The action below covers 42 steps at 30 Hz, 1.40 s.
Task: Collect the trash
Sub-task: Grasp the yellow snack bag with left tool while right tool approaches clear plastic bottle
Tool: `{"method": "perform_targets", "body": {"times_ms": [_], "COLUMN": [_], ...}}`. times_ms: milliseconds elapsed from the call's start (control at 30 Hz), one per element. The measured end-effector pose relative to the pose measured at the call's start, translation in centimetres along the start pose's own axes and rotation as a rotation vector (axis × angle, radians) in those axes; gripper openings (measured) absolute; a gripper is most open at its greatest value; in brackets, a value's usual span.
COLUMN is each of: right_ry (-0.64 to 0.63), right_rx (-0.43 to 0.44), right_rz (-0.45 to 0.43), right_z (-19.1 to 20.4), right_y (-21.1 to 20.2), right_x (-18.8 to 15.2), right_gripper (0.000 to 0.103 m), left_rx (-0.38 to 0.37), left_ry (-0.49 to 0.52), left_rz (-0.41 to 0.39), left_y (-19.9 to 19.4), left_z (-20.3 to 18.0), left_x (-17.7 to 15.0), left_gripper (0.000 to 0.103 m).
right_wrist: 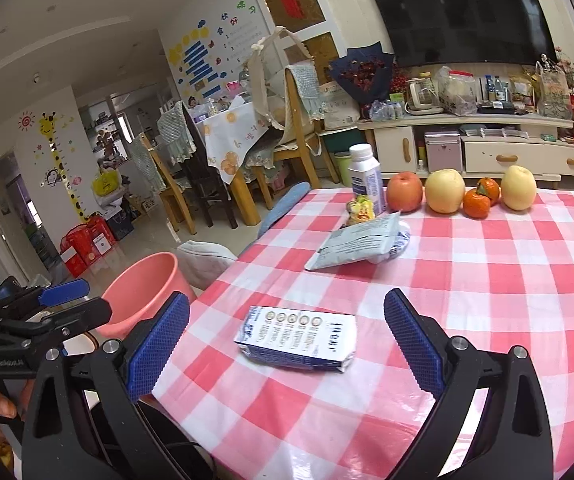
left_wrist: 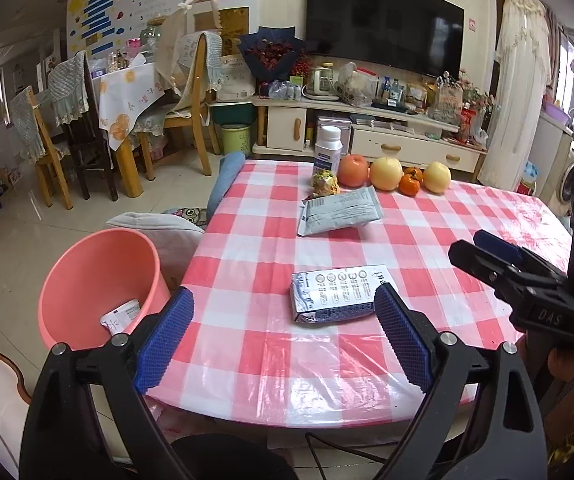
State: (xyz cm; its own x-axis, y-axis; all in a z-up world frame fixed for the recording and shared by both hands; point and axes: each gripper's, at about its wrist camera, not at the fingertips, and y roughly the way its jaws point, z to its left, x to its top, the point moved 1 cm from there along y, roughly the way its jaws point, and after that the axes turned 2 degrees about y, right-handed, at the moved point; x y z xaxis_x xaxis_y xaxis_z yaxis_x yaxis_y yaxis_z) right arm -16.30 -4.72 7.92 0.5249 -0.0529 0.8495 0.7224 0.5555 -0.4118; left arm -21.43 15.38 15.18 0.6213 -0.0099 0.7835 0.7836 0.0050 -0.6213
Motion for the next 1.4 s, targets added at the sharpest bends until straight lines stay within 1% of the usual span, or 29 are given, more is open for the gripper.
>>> {"method": "perform_targets", "body": {"times_ms": [167,367,500,567,633,733,833,867,967,1033,1100,1233,1267,1400], "right_ry": [0.035,0.126,0.195,0.209,0.213,0.226,0.246,0.249,0.247,0.243,0.238,0.231,0.226,0.218], "right_rx": [-0.008,-0.025,-0.014,-0.028,-0.042,-0.063,-0.073,-0.077,-0.082,-0.081,-0.083,-0.079,-0.082,-0.100], "right_rz": [0.015,0.050,0.079,0.094,0.104,0.121,0.143,0.147,0.158,0.161,0.167,0.175,0.175,0.185], "right_z": [-2.3,-6.0,-8.2,-9.1,-9.7,-10.7,-11.6,-11.8,-12.2,-12.4,-12.5,-12.8,-13.0,-13.7], "right_y": [0.3,1.1,1.8,2.2,2.5,3.0,3.5,3.6,3.9,4.1,4.2,4.2,4.1,4.2], "right_x": [0.0,-0.2,-0.3,-0.2,-0.2,-0.2,-0.2,-0.2,-0.1,-0.1,-0.1,0.0,0.0,0.0], "right_gripper": [0.097,0.097,0.097,0.097,0.097,0.097,0.097,0.097,0.097,0.097,0.097,0.097,0.097,0.097], "left_rx": [-0.001,-0.001,-0.008,-0.009,-0.027,-0.070,-0.123,-0.150,-0.191,-0.192,-0.176,-0.192,-0.189,-0.189], "left_ry": [0.009,-0.002,-0.032,-0.049,-0.069,-0.068,-0.051,-0.057,-0.093,-0.114,-0.142,-0.264,-0.278,-0.236], "left_rz": [0.011,0.023,0.033,0.044,0.052,0.076,0.097,0.109,0.112,0.108,0.106,0.135,0.147,0.173], "left_y": [0.9,2.8,4.6,5.7,6.9,9.4,12.4,13.7,16.8,18.6,20.9,25.8,27.1,30.7], "left_z": [-1.0,-0.9,-0.2,0.3,0.7,0.6,-0.5,-0.9,-2.0,-2.5,-2.9,-2.6,-2.7,-4.2], "left_x": [-0.2,-0.4,-0.3,-0.1,0.4,1.7,3.5,4.2,6.3,7.7,9.4,12.2,12.8,14.3], "left_gripper": [0.092,0.092,0.092,0.092,0.092,0.092,0.092,0.092,0.092,0.092,0.092,0.092,0.092,0.090]}}
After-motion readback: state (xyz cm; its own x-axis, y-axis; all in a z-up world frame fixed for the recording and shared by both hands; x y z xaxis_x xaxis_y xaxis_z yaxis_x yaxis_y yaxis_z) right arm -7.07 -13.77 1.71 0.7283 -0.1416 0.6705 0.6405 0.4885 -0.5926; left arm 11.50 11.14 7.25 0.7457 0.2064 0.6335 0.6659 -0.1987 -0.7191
